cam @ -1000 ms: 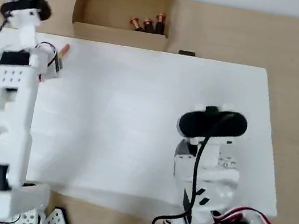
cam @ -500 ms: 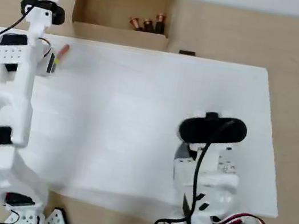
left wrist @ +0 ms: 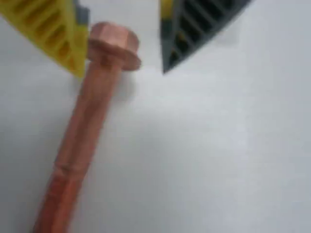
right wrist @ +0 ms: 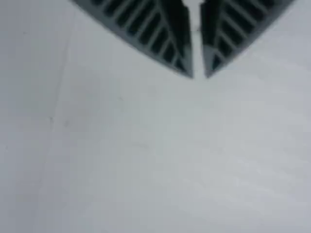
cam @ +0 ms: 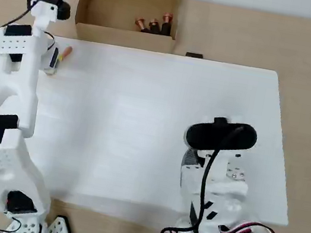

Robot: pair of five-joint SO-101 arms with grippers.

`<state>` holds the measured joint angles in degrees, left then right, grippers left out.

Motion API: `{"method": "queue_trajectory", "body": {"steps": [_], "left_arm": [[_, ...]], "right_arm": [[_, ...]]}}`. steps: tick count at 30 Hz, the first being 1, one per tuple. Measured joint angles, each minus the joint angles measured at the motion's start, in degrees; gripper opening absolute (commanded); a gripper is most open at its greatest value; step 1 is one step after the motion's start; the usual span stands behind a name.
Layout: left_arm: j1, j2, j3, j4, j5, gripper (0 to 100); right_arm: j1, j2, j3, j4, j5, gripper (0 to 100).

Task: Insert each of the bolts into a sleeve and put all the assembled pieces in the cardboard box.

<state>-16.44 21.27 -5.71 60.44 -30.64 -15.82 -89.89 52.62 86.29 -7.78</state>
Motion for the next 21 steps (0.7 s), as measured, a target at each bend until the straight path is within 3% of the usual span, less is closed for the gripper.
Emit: {"method": "queue_trajectory", "body": {"steps": [11,18,21], "left_arm": [[1.58,11.34,-8.00,1.23,-6.59,11],[2.11,13.71,-10.20,2.29,-8.44,1],[2.29,13.98,-10.73,4.04,-8.88,1]], "right_arm": [[0.00,0.00,0.00,0.00,0.00,1.0],[0.00,0.00,0.00,0.00,0.00,1.0],[0.00,0.00,0.00,0.00,0.00,1.0]]}}
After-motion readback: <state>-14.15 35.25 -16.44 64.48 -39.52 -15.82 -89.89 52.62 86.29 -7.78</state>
